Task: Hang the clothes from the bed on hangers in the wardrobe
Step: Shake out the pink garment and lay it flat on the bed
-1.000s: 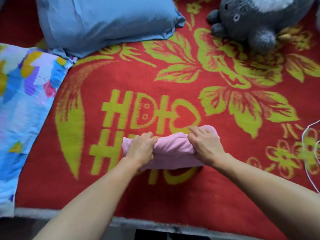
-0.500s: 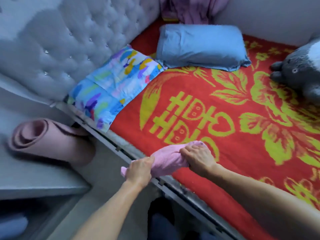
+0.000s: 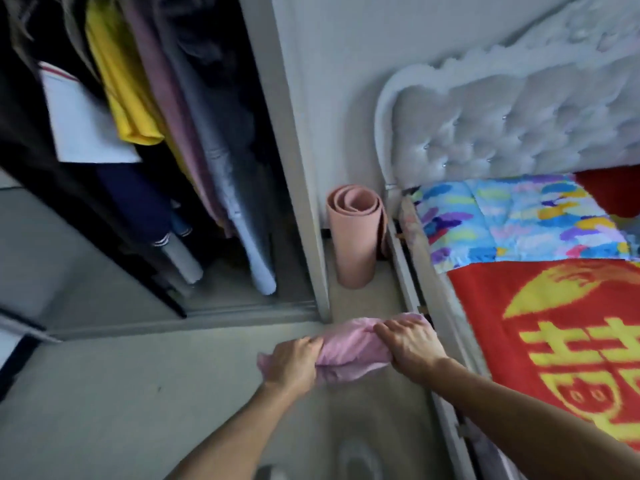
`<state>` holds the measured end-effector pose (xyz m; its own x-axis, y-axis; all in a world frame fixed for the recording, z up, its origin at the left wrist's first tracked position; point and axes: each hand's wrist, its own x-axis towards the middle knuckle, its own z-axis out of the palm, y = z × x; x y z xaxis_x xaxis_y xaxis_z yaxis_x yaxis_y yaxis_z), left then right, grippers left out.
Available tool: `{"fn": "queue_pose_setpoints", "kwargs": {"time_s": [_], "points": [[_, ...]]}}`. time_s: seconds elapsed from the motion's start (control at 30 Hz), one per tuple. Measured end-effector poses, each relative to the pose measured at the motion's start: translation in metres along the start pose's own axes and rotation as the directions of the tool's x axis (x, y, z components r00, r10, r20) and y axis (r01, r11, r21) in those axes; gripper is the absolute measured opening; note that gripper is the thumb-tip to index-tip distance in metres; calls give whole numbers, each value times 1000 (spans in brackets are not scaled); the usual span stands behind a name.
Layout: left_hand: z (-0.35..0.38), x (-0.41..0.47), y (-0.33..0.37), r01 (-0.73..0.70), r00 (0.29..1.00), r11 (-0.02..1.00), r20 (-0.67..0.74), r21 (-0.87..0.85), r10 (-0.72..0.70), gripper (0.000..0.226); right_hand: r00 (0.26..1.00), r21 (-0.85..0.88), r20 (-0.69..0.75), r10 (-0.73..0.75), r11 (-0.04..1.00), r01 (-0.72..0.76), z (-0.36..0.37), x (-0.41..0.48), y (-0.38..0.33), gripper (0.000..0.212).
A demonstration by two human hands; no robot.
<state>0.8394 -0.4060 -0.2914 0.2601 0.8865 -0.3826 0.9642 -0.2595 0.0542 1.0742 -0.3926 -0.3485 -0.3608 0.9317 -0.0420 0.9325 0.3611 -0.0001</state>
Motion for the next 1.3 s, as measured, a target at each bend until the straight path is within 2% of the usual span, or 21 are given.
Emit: {"fn": "queue_pose_setpoints", "kwargs": {"time_s": [0.17, 0.33, 0.47, 0.63, 0.8, 0.93, 1.03, 1.17, 1.3], "points": [[10, -17, -144, 129, 991, 991, 11, 36, -130, 36, 992, -2, 51, -112, 994, 112, 9, 100, -119, 33], [34, -10, -283, 243, 969, 969, 41, 44, -245, 35, 972, 12, 118, -202, 979, 202, 15, 190, -226, 42], [30, -2, -353, 271, 958, 960, 76, 74, -276, 34, 954, 17, 167, -248, 968, 248, 19, 247, -280, 45], [37, 38, -418, 268, 956, 962, 104, 61, -273, 38, 915, 91, 276, -293, 956, 278, 56, 327, -315, 62], [79, 121, -485, 268, 946, 963, 181, 24, -268, 46, 892, 155, 338, -300, 953, 262, 127, 412, -334, 69], [114, 194, -533, 273, 933, 962, 246, -11, -262, 46, 906, 205, 323, -274, 955, 215, 187, 480, -346, 57], [146, 240, -566, 274, 935, 961, 245, -44, -256, 47, 901, 194, 370, -226, 967, 163, 225, 521, -352, 52], [194, 300, -608, 217, 945, 975, 260, -49, -198, 48, 899, 155, 409, -154, 983, 98, 293, 561, -365, 50], [265, 370, -659, 152, 958, 988, 248, -21, -142, 42, 927, 137, 367, -74, 990, 25, 373, 600, -384, 46]]}}
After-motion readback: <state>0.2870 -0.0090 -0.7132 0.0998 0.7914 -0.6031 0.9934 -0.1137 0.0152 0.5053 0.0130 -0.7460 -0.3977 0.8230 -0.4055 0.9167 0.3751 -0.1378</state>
